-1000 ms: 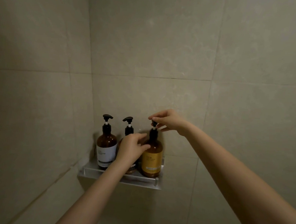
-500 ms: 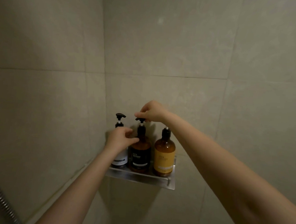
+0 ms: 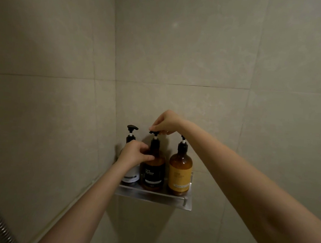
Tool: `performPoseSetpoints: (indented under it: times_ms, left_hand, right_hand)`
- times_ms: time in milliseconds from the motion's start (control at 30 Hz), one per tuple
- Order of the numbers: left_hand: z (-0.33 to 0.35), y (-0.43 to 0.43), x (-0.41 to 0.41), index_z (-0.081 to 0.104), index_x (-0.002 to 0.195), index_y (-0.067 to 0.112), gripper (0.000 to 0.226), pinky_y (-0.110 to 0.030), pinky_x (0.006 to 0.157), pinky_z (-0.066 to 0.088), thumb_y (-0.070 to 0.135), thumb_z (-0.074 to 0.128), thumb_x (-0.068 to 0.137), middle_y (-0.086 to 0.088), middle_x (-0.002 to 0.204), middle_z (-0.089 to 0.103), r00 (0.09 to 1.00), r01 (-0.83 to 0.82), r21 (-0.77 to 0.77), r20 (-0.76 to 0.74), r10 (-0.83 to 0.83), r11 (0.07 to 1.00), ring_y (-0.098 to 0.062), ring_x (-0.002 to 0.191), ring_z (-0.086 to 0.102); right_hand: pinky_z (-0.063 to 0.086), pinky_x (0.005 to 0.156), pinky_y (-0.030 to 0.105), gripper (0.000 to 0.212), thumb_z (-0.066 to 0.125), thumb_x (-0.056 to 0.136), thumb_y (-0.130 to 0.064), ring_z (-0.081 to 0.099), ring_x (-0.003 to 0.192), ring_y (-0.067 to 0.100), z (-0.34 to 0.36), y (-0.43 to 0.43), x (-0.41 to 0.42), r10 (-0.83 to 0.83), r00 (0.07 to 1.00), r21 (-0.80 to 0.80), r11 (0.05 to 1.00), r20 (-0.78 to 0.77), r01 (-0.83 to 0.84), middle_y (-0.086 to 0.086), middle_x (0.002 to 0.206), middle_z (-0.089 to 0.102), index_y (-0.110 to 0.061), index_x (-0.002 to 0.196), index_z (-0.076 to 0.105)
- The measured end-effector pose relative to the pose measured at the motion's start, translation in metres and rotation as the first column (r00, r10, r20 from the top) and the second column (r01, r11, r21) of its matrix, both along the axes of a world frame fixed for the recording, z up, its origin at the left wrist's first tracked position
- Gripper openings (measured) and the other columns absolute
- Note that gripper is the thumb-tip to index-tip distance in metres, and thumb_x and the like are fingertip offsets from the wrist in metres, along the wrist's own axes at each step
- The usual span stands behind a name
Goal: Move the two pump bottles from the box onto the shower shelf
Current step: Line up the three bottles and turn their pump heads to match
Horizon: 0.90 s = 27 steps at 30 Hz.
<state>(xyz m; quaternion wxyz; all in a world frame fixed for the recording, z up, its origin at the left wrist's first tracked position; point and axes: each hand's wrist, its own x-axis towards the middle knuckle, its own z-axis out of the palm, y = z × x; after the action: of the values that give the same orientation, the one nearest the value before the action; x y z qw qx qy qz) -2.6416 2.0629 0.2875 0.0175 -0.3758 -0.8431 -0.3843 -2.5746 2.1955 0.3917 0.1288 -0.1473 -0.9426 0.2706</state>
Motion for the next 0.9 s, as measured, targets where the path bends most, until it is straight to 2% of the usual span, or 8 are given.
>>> performPoseSetpoints:
  times_ms: [67,167,367,733,800,833,867,900]
  left_hand:
    - [-0.001,0.0,0.0,0.061,0.121,0.008,0.059,-0.037,0.098,0.048,0.031,0.078,0.069,-0.008,0.123,0.065,1.0,-0.013,0.007,0.005,0.013,1.0,-0.02,0.112,0.06]
    - [-0.003,0.0,0.001,0.06,0.122,0.009,0.058,-0.034,0.096,0.047,0.029,0.077,0.071,-0.008,0.124,0.064,1.0,-0.001,0.022,-0.002,0.001,1.0,-0.02,0.113,0.059]
    - [-0.002,0.0,0.001,0.063,0.117,0.009,0.051,-0.033,0.092,0.047,0.026,0.076,0.071,-0.008,0.118,0.067,1.0,0.031,0.034,0.0,-0.031,0.999,-0.02,0.109,0.062]
    - [0.0,-0.004,0.002,0.062,0.12,0.009,0.051,-0.028,0.091,0.047,0.024,0.076,0.073,-0.007,0.12,0.066,0.999,0.042,0.069,0.029,-0.044,0.997,-0.017,0.108,0.061]
    - [0.003,-0.01,0.001,0.069,0.108,0.016,0.033,-0.025,0.086,0.047,0.02,0.073,0.075,-0.004,0.11,0.07,0.999,-0.006,0.21,0.053,-0.005,0.978,-0.013,0.1,0.062]
    - [0.005,-0.015,-0.001,0.072,0.094,0.023,0.018,-0.026,0.083,0.049,0.017,0.071,0.077,-0.001,0.1,0.072,0.996,-0.067,0.301,0.08,0.044,0.951,-0.013,0.095,0.064]
    - [0.007,-0.021,-0.002,0.072,0.079,0.03,0.016,-0.029,0.082,0.052,0.014,0.068,0.078,0.002,0.089,0.072,0.987,-0.14,0.39,0.126,0.098,0.91,-0.014,0.091,0.066]
    - [0.009,-0.028,-0.005,0.069,0.069,0.034,0.025,-0.032,0.08,0.055,0.012,0.065,0.079,0.004,0.083,0.072,0.972,-0.219,0.466,0.183,0.149,0.857,-0.016,0.087,0.068]
  right_hand:
    - [0.054,0.074,0.025,0.03,0.071,0.08,-0.03,0.061,0.081,0.014,0.002,0.002,0.002,0.022,1.0,-0.065,0.998,0.016,-0.021,0.003,0.089,0.068,-0.012,0.104,0.071]
    - [0.054,0.081,0.027,0.027,0.07,0.082,-0.025,0.062,0.088,0.014,0.005,0.006,0.006,0.076,0.996,-0.124,0.99,0.055,-0.069,0.003,0.102,0.069,-0.014,0.107,0.07]
    - [0.051,0.068,0.021,0.025,0.066,0.085,-0.021,0.061,0.086,0.009,0.007,0.011,0.008,0.136,0.985,-0.139,0.983,0.107,-0.121,-0.007,0.093,0.066,-0.019,0.11,0.069]
    - [0.05,0.065,0.02,0.028,0.068,0.083,-0.028,0.062,0.083,0.008,0.008,0.016,0.006,0.134,0.986,-0.086,0.988,0.096,-0.126,-0.005,0.092,0.068,-0.018,0.11,0.068]
    - [0.05,0.065,0.02,0.031,0.067,0.083,-0.032,0.062,0.081,0.008,0.008,0.015,0.003,0.114,0.993,-0.061,0.992,0.04,-0.112,-0.002,0.094,0.068,-0.016,0.11,0.067]
    - [0.051,0.066,0.02,0.031,0.066,0.084,-0.032,0.063,0.082,0.009,0.008,0.013,0.001,0.109,0.994,-0.057,0.992,-0.006,-0.109,-0.001,0.094,0.068,-0.014,0.11,0.067]
    - [0.052,0.068,0.021,0.031,0.064,0.086,-0.032,0.064,0.085,0.012,0.009,0.011,-0.002,0.111,0.992,-0.058,0.992,-0.054,-0.114,0.001,0.095,0.068,-0.013,0.11,0.067]
    - [0.053,0.072,0.023,0.029,0.063,0.087,-0.03,0.065,0.089,0.015,0.009,0.007,-0.005,0.119,0.988,-0.061,0.99,-0.095,-0.125,0.003,0.097,0.069,-0.012,0.11,0.067]
